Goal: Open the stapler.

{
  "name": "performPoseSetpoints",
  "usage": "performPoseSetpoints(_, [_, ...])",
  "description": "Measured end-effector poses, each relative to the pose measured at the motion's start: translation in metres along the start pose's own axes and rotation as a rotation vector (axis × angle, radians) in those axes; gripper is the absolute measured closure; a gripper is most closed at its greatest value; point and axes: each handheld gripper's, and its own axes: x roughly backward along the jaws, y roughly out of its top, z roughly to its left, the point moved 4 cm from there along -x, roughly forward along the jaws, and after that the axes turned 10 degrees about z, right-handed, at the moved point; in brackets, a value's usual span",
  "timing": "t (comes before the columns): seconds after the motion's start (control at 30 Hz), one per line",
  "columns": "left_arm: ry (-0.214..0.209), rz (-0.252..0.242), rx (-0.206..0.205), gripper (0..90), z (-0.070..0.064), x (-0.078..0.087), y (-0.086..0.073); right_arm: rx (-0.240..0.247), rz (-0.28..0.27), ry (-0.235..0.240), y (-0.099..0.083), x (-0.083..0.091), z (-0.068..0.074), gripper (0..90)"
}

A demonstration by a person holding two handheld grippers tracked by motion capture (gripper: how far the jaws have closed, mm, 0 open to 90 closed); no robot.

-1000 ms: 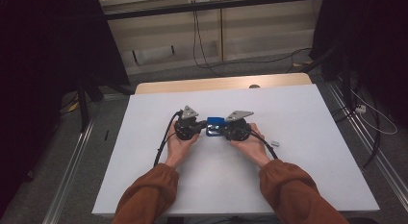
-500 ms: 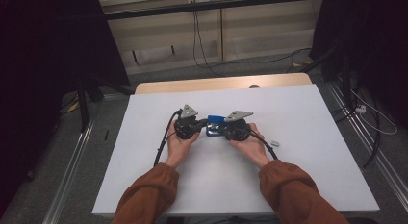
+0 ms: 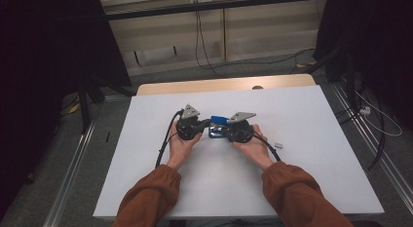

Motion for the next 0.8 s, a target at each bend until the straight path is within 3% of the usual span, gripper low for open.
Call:
performPoseSetpoints(0.13, [0.001, -0.002, -0.001, 90.0, -0.0003, 0.0007, 0.001, 0.018, 0.002, -0.007, 0.0003, 0.0, 0.0007, 90.0])
performPoseSetpoints(0.8, [-0.003, -0.025, 0.003, 90.0, -0.0023, 0.0027, 0.005, -0.004, -0.001, 0.002, -0.0001, 0.0, -0.0001, 90.0])
